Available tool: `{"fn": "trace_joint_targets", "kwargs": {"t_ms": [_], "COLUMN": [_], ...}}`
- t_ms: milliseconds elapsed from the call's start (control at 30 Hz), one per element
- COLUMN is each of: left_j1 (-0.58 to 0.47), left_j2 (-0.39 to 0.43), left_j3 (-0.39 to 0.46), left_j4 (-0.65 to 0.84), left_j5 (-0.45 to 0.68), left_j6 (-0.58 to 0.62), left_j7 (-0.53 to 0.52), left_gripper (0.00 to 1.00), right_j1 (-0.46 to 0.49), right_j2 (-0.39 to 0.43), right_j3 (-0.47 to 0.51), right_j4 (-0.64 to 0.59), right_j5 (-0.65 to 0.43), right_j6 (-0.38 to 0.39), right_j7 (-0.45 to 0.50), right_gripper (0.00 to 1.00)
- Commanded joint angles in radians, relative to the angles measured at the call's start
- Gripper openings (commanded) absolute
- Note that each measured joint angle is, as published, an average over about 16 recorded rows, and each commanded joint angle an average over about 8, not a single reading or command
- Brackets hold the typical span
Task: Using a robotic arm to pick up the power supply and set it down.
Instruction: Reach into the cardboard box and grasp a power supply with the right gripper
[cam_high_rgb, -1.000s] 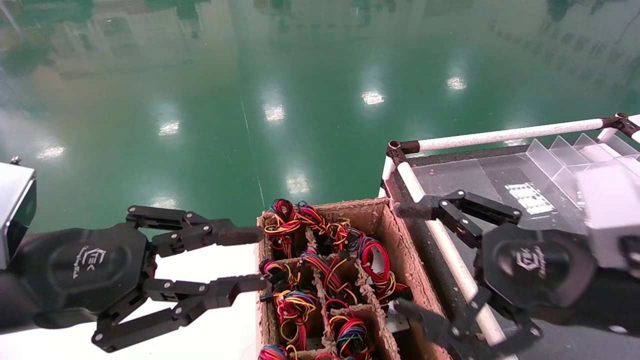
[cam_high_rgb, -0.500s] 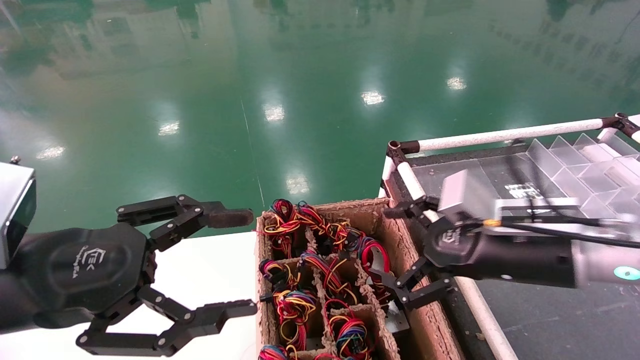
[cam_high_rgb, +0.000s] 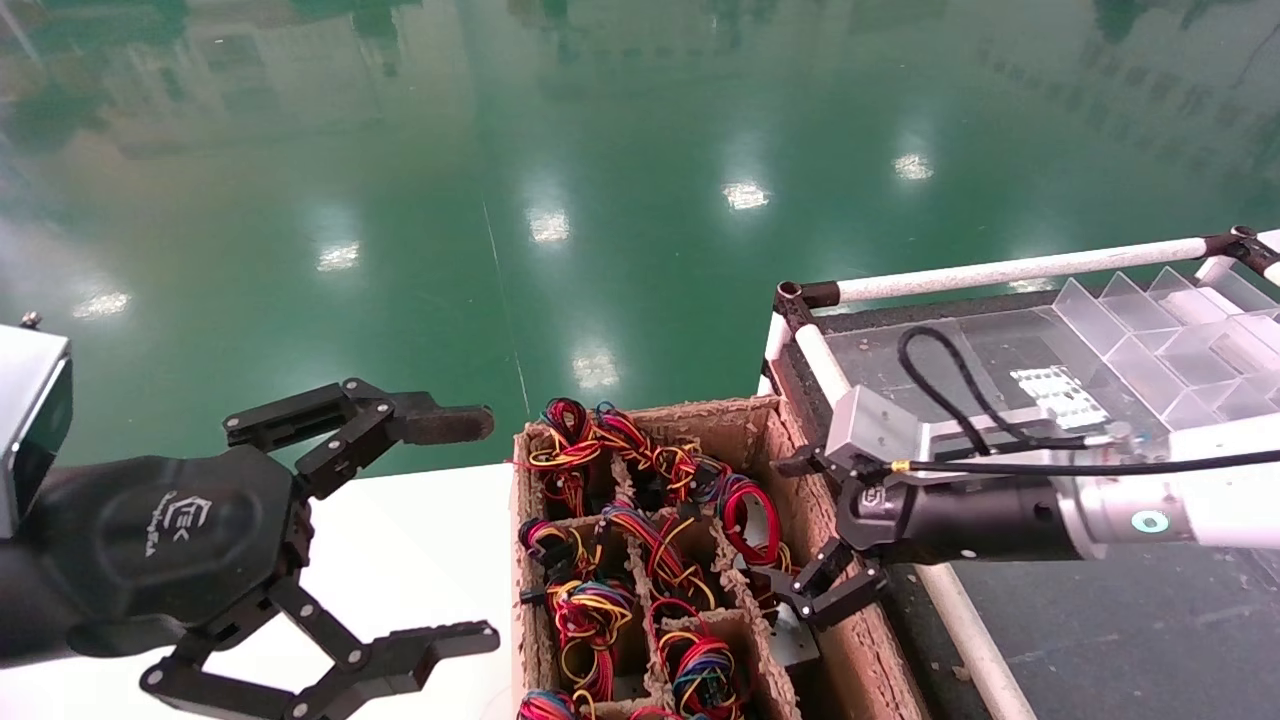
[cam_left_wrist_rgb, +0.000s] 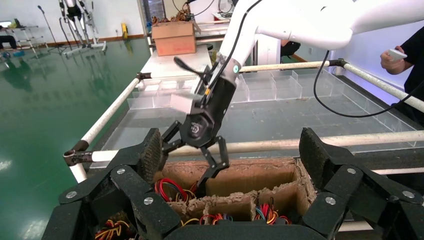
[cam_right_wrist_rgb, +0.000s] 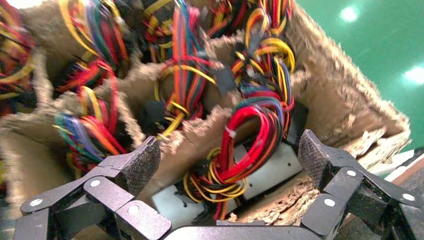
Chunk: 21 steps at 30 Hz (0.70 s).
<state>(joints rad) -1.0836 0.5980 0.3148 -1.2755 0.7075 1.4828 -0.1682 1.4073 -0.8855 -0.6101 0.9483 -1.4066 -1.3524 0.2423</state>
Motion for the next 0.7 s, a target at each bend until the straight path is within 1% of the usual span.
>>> {"fn": "trace_joint_targets", "kwargs": {"t_ms": [33,67,100,333,700], "left_j1": [0.000,0.000,0.000,0.000,0.000], "left_j2": [0.000,0.000,0.000,0.000,0.000], "left_j3": [0.000,0.000,0.000,0.000,0.001], "left_j4": [0.000,0.000,0.000,0.000,0.000], "left_j5": [0.000,0.000,0.000,0.000,-0.001], "left_j6": [0.000,0.000,0.000,0.000,0.000], "left_j7": [0.000,0.000,0.000,0.000,0.000], "left_gripper": [1.00,1.00,1.00,1.00,1.00], "right_j1": [0.000,-0.001,-0.002,-0.002,0.005], "right_j2": [-0.013,-0.019,-0.024,-0.050,-0.060], "right_j3": [-0.006,-0.007,-0.007,-0.011,-0.002], "right_j4": [-0.029,-0.040,-0.050,-0.102,-0.156], "right_j5": [-0.011,-0.013,-0.015,-0.020,-0.004], "right_j6": [0.008,0.012,0.016,0.025,0.021], "right_j7": [-0.019,-0.028,-0.036,-0.079,-0.120], "right_gripper": [0.16,0.03,0.00,0.00,0.00]}}
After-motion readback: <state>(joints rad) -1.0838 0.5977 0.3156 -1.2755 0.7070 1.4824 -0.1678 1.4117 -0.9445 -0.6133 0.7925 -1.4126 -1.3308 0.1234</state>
